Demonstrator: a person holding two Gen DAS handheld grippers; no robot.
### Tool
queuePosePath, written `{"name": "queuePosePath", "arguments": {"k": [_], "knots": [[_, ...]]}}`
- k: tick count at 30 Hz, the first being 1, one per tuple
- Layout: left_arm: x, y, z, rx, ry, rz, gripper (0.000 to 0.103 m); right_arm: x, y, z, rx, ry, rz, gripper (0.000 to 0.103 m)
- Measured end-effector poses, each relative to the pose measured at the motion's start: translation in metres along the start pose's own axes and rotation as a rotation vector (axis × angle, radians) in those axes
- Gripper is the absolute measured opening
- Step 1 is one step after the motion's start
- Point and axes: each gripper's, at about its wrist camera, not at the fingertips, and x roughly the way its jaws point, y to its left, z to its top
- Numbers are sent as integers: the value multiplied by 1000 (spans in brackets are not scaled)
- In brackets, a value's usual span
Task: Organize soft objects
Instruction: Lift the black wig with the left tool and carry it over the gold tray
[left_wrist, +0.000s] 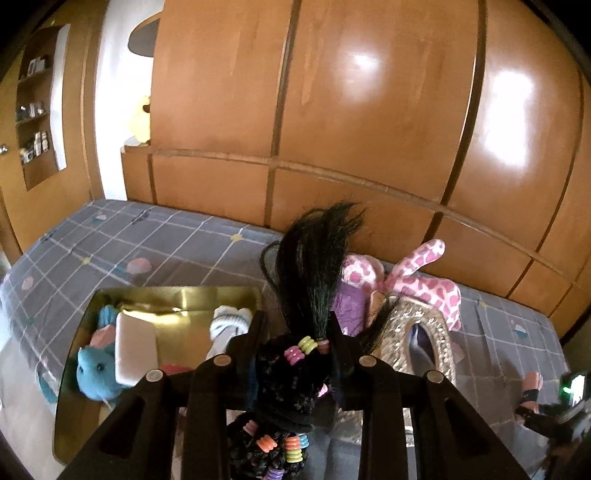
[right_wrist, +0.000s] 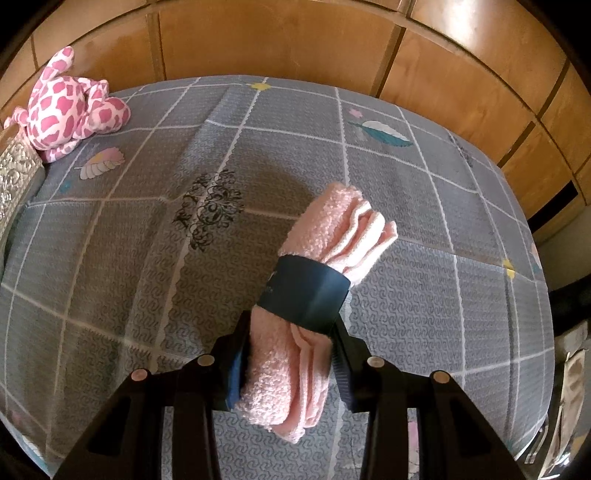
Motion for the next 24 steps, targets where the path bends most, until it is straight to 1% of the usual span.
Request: {"name": "queuePosePath", "arguments": {"k": [10,16,20,24], "knots": [[-3,20,-22,-30,32,14,30,-1,3,-1,-16,-4,-8,36],[-3,33,-34,-34,47,44,30,-2,6,-1,-26,-7,-15,36],[-2,49,-40,-52,60,69,30,-3,7,-1,-33,-8,-18,36],[-2,74,-47,-100,87,84,30,-3,8,-2,-36,-9,-22,36]]}}
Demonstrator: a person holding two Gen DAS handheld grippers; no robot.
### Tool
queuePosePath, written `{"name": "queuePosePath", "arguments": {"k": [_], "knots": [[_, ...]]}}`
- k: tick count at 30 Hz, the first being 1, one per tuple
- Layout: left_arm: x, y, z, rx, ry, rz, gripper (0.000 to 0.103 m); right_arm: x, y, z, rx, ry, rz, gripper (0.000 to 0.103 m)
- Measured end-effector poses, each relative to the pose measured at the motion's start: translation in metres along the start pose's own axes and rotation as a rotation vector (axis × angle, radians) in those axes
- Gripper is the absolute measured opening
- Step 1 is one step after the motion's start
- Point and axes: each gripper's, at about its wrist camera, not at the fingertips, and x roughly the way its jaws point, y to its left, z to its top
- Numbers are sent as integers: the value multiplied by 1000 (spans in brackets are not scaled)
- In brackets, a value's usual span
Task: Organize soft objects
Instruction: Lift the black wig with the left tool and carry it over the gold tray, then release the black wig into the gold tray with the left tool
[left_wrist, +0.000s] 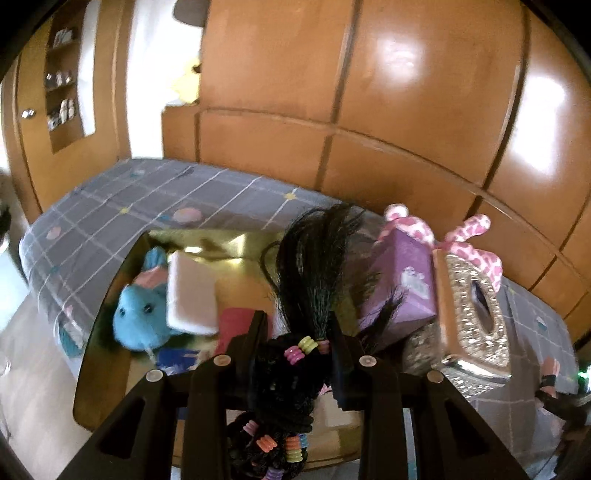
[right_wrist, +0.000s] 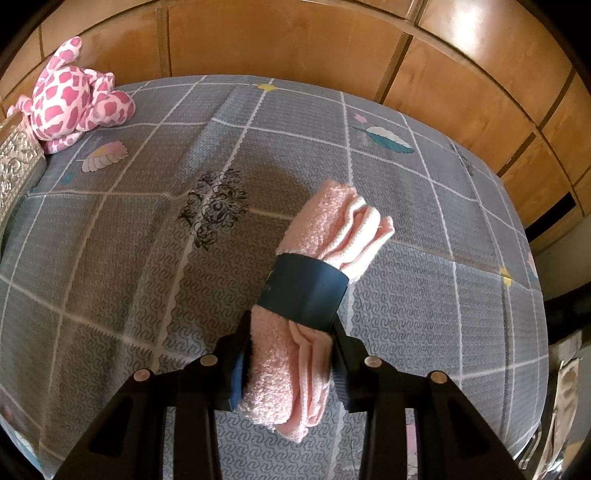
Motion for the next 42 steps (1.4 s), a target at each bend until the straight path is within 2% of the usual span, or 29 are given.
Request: {"name": "queuePosePath", "arguments": {"k": [11,16,20,21,22,24,25,29,32,34,36,39,42], "knots": [[-17,109,-13,-208,32,61,30,-3,4,-1,-13,-3,-8,36],[-5,139,-25,-288,81,78,31,-4,5,-2,-18,-3,-11,36],[15,137,-28,-305,112,54,34,-3,5,-1,-18,-3,-11,36],[18,134,-28,-302,117,57,39,-4,5,-1,-17,-2,-10,36],[22,131,-29,-301,121,69,50,-4,5,-2,-16,-2,-10,36],[30,126,-28,-283,133,86,64,-4,5,-1,-14,-2,-8,36],[30,124,-27,-270,128,105,66,-4,5,-1,-13,-1,-8,36],[18,119,-25,-210,67,174,70,-2,3,1,-5,5,-3,36],[7,119,-21,-201,21,202,71,-1,1,3,5,12,-4,36],[1,117,-19,-186,0,218,79,1,-2,6,28,25,2,35],[-5,112,-18,-164,-16,236,79,2,-4,8,48,37,1,35],[-11,102,-18,-136,-26,209,81,2,-4,16,83,51,-14,33],[-15,90,-20,-105,-33,173,81,-5,3,29,108,29,9,32]]}}
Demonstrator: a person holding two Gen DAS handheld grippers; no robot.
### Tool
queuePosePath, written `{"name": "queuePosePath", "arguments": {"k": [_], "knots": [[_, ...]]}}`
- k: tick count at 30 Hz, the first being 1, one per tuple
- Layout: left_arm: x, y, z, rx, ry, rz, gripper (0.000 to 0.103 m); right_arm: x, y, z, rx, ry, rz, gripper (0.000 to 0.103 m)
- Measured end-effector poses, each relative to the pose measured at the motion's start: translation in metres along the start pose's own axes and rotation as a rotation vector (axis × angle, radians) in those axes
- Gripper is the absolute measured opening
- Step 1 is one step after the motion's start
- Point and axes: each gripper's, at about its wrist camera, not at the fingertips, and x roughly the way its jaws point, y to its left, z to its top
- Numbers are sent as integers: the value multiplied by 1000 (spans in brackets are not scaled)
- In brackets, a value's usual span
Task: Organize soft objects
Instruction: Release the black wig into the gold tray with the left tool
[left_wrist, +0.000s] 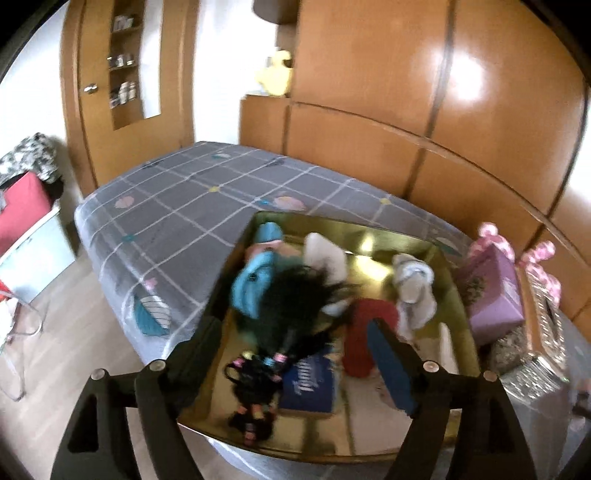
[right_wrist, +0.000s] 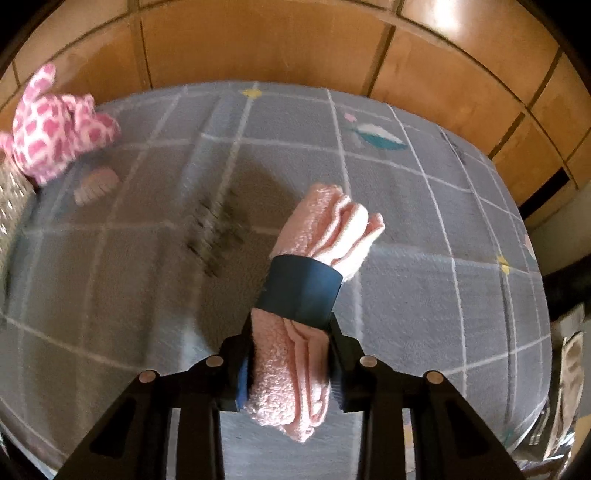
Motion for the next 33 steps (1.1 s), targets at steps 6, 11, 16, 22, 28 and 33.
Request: {"name": "queuePosePath", "arguments": {"k": [6,11,16,22,28,33], "knots": [[-2,-23,-6,48,11,-46,82,-23,48,38,-51,-65,76,32],[-3,-35,-12,59,21,-69,82,-40,89,71,-65,-112,151,32],[-7,-42,-14,68,19,-83,83,-61,139,104,-109,-169,211,32],[-9,-43,-16,70,22,-86,84,-91,198,128,-184,-246,277,32],[-8,-39,-17,67,25,-85,84,-109,240,131,-228,-280,338,32],[-7,-38,-18,61,28,-83,85,-129,279,114,-303,-304,430,32]]}}
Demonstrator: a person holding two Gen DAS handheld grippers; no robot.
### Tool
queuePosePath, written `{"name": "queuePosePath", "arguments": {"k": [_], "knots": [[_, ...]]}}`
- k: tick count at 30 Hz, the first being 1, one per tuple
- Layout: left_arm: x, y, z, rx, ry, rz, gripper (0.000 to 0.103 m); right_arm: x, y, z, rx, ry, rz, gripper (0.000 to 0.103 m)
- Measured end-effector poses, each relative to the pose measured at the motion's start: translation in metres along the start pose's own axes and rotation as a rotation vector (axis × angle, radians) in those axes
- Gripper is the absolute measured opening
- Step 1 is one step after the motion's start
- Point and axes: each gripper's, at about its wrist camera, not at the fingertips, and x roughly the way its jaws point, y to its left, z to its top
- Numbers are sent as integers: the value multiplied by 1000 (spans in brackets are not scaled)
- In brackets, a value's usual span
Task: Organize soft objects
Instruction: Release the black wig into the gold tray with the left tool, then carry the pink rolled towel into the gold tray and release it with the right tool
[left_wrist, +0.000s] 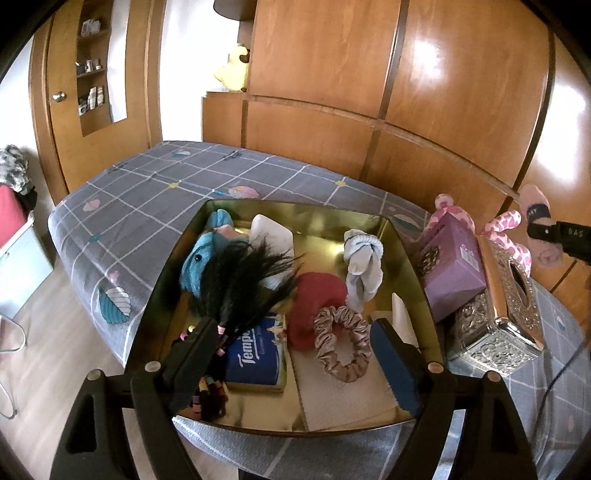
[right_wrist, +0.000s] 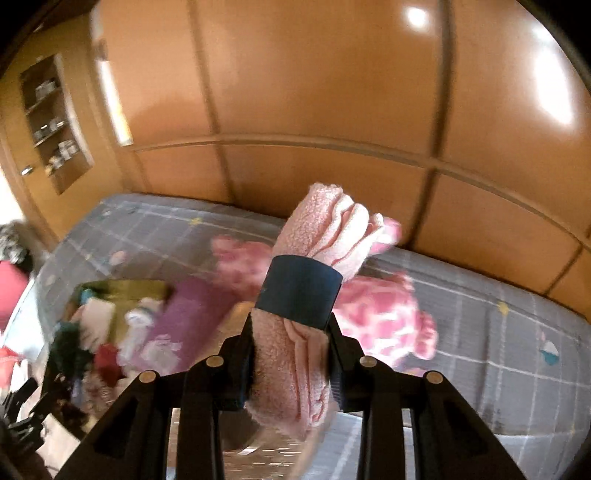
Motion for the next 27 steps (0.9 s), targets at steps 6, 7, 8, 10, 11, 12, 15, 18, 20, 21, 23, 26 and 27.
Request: {"name": "queuePosePath", "arguments": {"k": [6,7,8,10,11,12,15,18,20,21,23,26,27], "knots": [[1,1,-2,-6,5,2,85,-2,58,-12,-120,-1,107,32],[0,2,-1,-8,5,2,85,-1,65,-14,-133,2,122,32],[1,2,-1,-10,5,2,85,0,73,-16,-147,5,138,32],[0,3,-1,-12,4,3,85,1,84,-21,-169,10,158,32],[0,4,-1,-13,3,4,85,1,89,-23,-176,14,171,32],[0,5,-1,-15,3,5,85,1,94,-25,-183,18,185,32],[1,7,-1,-24,4,7,85,0,113,-36,-222,34,219,32],[0,9,-2,-28,2,8,85,1,130,-48,-260,54,255,32],[1,11,-1,-33,2,9,85,1,139,-57,-283,69,275,32],[0,12,-1,-36,2,9,85,3,145,-61,-295,81,284,32],[0,14,-1,-38,-1,11,85,7,154,-70,-316,100,299,32],[0,20,1,-48,-2,18,85,13,167,-82,-333,128,323,32],[0,23,2,-55,-3,19,85,15,171,-85,-338,136,329,32]]}}
